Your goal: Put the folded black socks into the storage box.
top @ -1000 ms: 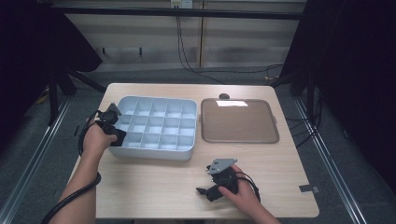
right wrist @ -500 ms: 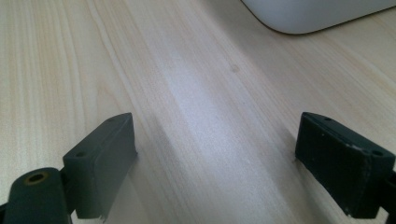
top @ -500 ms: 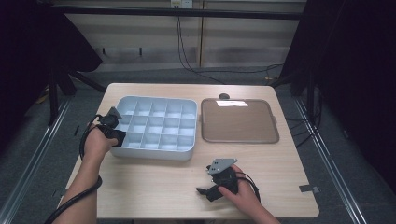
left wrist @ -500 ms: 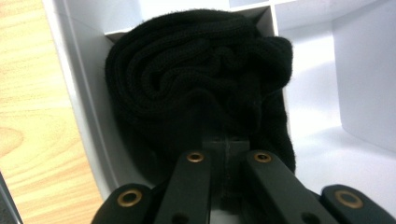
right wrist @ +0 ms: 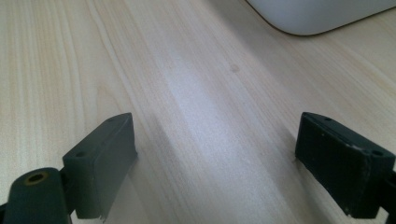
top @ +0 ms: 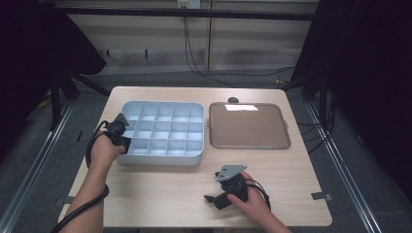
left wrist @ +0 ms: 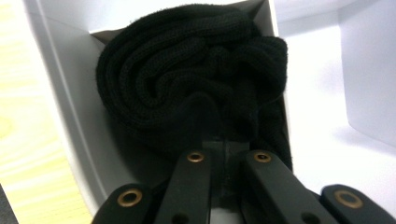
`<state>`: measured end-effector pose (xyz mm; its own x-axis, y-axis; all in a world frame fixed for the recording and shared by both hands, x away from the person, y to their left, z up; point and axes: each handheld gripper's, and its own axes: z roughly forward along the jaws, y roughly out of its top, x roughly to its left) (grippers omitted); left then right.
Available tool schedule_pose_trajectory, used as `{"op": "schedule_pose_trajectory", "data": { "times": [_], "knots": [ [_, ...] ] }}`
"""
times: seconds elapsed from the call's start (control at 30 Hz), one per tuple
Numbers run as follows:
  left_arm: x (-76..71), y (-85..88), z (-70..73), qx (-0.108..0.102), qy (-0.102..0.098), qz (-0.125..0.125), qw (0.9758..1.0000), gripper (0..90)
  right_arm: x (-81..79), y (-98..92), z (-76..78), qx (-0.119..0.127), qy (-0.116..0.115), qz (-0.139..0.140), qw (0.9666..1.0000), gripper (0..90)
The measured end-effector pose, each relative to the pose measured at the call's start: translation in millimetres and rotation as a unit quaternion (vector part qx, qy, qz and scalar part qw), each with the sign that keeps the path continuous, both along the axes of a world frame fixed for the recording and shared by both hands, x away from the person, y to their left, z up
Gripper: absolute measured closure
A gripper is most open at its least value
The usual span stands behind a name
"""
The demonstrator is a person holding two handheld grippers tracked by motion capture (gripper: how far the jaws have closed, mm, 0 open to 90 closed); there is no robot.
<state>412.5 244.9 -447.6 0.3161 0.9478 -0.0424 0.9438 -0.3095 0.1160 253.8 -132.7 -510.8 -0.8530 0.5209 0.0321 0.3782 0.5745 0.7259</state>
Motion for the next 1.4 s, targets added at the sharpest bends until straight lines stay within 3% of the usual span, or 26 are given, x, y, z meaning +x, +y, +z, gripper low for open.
{"op": "schedule_pose_trajectory", "data": {
  "times": [0.3, 0.63, 0.9, 1.4],
  "knots": [
    [-2.3, -0.9, 0.5, -0.001, 0.0, 0.003, 1.0, 90.0, 0.0, 0.0, 0.0, 0.0, 0.0, 0.0, 1.0, 11.6],
    [-3.6, 6.4, 5.4, -0.028, -0.008, 0.01, 0.9995, 87.9, 0.1, 0.0, 0.0, 0.0, 0.0, 0.0, 1.0, 11.6],
    [-2.2, 9.3, 16.6, -0.016, -0.021, -0.002, 0.9996, 80.1, 0.3, -0.1, 0.0, 0.0, -0.002, 0.001, 1.0, 11.6],
    [-2.6, 13.5, 29.8, -0.019, -0.035, 0.001, 0.9992, 74.0, 0.3, 0.0, 0.0, 0.0, -0.002, 0.001, 1.0, 11.5]
  ]
}}
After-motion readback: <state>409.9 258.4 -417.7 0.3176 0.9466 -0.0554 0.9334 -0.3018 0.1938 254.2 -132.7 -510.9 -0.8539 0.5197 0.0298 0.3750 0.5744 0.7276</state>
